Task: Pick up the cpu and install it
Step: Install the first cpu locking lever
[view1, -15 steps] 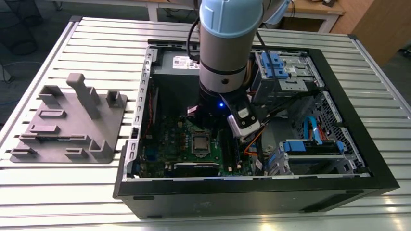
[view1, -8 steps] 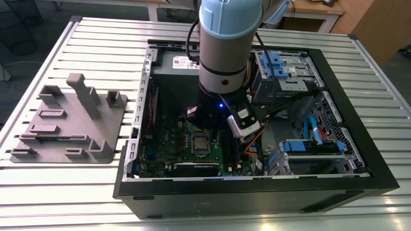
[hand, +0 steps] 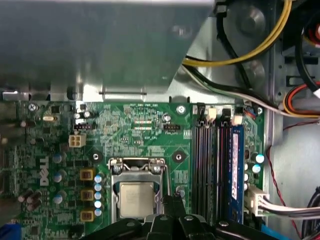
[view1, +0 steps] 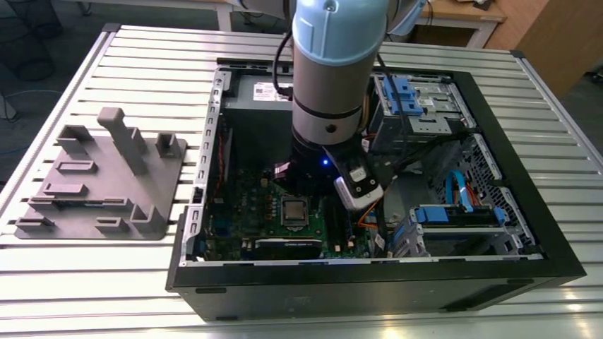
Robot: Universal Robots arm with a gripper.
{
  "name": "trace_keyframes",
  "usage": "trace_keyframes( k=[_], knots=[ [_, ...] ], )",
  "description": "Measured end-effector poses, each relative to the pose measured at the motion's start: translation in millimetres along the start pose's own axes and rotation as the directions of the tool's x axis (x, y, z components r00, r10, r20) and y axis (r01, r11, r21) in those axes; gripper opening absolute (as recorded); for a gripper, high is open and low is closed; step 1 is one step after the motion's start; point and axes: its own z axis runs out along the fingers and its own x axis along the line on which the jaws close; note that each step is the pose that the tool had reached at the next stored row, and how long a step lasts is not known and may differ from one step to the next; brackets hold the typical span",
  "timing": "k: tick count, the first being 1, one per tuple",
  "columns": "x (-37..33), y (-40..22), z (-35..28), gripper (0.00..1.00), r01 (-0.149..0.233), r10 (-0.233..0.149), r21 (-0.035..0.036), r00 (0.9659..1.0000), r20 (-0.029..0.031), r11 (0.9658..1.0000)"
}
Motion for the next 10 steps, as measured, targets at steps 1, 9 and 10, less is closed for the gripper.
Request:
trace_keyframes(
  k=[1,9,10],
  knots=[
    [0.1,-0.5,0.7,0.11,0.000,0.000,0.0000,1.0000,0.0001,1.0000],
    [0.2,-2.5,3.9,0.11,0.003,-0.003,-0.0002,1.0000,0.0002,1.0000],
    [0.2,-2.6,4.0,0.11,0.004,-0.004,-0.0001,1.0000,0.0002,1.0000]
  ],
)
